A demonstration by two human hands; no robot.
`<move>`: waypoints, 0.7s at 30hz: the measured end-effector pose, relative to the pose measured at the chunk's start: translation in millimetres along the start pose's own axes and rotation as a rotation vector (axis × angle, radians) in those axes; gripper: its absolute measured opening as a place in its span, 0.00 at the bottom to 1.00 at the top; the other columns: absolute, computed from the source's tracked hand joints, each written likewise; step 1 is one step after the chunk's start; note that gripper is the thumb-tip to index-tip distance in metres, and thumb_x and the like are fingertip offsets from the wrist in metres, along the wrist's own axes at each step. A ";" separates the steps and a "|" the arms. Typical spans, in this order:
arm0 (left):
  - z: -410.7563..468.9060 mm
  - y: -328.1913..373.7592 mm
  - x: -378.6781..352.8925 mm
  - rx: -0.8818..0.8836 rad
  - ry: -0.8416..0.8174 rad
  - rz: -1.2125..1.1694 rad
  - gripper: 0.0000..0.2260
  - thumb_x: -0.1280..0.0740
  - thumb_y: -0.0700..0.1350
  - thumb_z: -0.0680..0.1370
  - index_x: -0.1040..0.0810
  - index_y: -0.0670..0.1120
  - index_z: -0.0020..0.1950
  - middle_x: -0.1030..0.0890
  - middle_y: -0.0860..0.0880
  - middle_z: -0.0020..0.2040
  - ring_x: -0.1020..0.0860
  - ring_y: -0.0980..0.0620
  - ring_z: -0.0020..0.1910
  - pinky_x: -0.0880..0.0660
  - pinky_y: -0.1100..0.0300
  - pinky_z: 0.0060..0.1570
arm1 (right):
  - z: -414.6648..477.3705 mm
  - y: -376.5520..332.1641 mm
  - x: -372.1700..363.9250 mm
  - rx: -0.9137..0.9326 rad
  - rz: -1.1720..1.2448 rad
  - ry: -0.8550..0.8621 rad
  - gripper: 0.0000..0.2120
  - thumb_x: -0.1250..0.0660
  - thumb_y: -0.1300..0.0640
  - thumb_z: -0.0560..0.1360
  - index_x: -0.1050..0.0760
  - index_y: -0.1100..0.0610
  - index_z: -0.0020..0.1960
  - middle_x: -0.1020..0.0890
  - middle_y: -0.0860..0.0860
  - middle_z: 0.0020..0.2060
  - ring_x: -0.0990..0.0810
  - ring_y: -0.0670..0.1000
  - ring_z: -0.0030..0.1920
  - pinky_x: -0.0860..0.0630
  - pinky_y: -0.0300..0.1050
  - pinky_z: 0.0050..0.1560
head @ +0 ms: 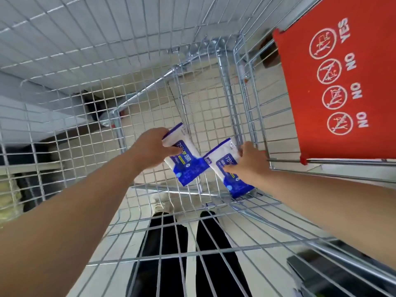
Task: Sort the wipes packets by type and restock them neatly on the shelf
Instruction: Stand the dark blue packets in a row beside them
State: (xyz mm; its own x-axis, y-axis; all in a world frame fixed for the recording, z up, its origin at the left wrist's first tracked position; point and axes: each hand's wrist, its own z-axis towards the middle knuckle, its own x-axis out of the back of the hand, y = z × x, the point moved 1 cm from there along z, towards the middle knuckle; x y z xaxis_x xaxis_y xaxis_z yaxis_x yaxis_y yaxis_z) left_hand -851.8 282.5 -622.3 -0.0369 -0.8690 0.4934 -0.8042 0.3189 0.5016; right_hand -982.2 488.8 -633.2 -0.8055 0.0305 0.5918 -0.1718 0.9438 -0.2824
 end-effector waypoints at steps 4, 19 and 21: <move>-4.9 -15.7 13.5 0.021 0.025 -0.129 0.10 0.27 0.45 0.74 0.24 0.45 0.52 0.21 0.51 0.42 0.21 0.57 0.38 0.27 0.68 0.27 | -2.5 -14.8 8.2 0.008 0.054 -0.105 0.12 0.23 0.53 0.66 0.26 0.56 0.38 0.23 0.49 0.32 0.25 0.49 0.33 0.35 0.38 0.28; -155.3 20.1 166.2 -0.090 0.318 -0.587 0.13 0.33 0.52 0.76 0.24 0.47 0.56 0.17 0.45 0.49 0.16 0.46 0.43 0.18 0.47 0.41 | -145.2 -164.4 122.2 0.144 0.558 -0.039 0.09 0.33 0.60 0.75 0.22 0.60 0.55 0.16 0.58 0.48 0.16 0.58 0.48 0.22 0.62 0.55; -193.4 25.3 183.1 -0.117 0.398 -0.586 0.11 0.33 0.50 0.77 0.27 0.48 0.56 0.17 0.47 0.49 0.16 0.47 0.43 0.18 0.47 0.42 | -182.5 -184.7 137.6 0.212 0.613 -0.073 0.10 0.34 0.67 0.73 0.22 0.60 0.54 0.15 0.58 0.48 0.16 0.57 0.48 0.21 0.57 0.54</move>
State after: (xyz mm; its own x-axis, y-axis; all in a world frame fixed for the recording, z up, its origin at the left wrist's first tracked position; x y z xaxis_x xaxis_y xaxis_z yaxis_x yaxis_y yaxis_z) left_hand -764.2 204.5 -381.9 0.6186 -0.7132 0.3296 -0.5555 -0.1003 0.8255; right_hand -957.8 378.8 -361.9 -0.8281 0.5134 0.2250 0.2292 0.6764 -0.7000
